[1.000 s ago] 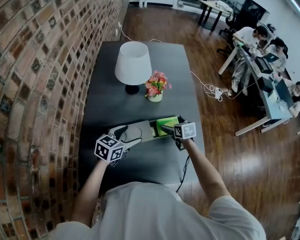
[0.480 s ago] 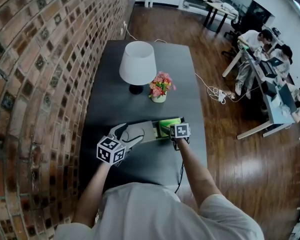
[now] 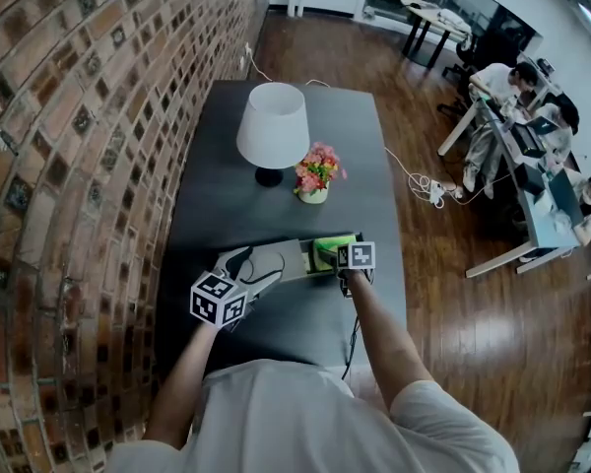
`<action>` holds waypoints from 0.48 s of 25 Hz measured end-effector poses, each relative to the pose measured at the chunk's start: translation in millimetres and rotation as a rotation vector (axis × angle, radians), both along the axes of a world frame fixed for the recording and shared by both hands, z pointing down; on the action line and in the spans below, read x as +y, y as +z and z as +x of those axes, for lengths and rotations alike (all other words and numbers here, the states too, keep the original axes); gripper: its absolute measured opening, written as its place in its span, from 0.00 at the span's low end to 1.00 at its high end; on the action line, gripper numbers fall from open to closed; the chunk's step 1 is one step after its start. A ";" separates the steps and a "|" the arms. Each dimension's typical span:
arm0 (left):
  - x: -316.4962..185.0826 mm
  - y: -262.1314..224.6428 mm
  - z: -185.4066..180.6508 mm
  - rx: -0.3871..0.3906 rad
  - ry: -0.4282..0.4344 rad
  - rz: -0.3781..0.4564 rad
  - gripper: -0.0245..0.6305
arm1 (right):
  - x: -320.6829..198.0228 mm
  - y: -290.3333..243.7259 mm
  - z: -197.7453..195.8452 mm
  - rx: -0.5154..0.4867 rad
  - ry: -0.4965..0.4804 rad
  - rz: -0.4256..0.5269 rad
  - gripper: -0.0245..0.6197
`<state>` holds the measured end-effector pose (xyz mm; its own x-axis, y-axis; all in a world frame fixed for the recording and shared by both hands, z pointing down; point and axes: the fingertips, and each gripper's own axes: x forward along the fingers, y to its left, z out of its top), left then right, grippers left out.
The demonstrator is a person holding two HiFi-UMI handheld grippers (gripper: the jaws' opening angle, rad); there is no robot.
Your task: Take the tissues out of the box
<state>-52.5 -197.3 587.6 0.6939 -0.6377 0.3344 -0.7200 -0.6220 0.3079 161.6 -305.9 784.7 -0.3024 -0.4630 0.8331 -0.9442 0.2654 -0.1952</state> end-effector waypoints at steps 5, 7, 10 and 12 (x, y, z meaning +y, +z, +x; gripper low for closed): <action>2.6 0.1 -2.7 0.010 0.002 -0.002 0.60 | 2.5 -8.9 -4.0 -0.048 0.001 0.045 0.87; 3.1 -1.5 -3.6 0.013 0.003 0.002 0.60 | 3.6 -21.5 -7.7 -0.064 -0.002 0.071 0.87; 2.9 -5.2 -6.4 0.025 0.000 0.010 0.60 | 3.4 -49.2 -16.8 -0.125 -0.012 0.148 0.87; 2.8 -9.0 -8.0 0.035 -0.002 0.016 0.60 | 5.0 -69.8 -22.8 -0.185 -0.013 0.205 0.87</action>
<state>-60.6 -194.5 578.5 0.7041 -0.6439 0.2992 -0.7098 -0.6261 0.3229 138.7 -300.9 714.9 -0.4481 -0.6112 0.6524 -0.8935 0.3295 -0.3050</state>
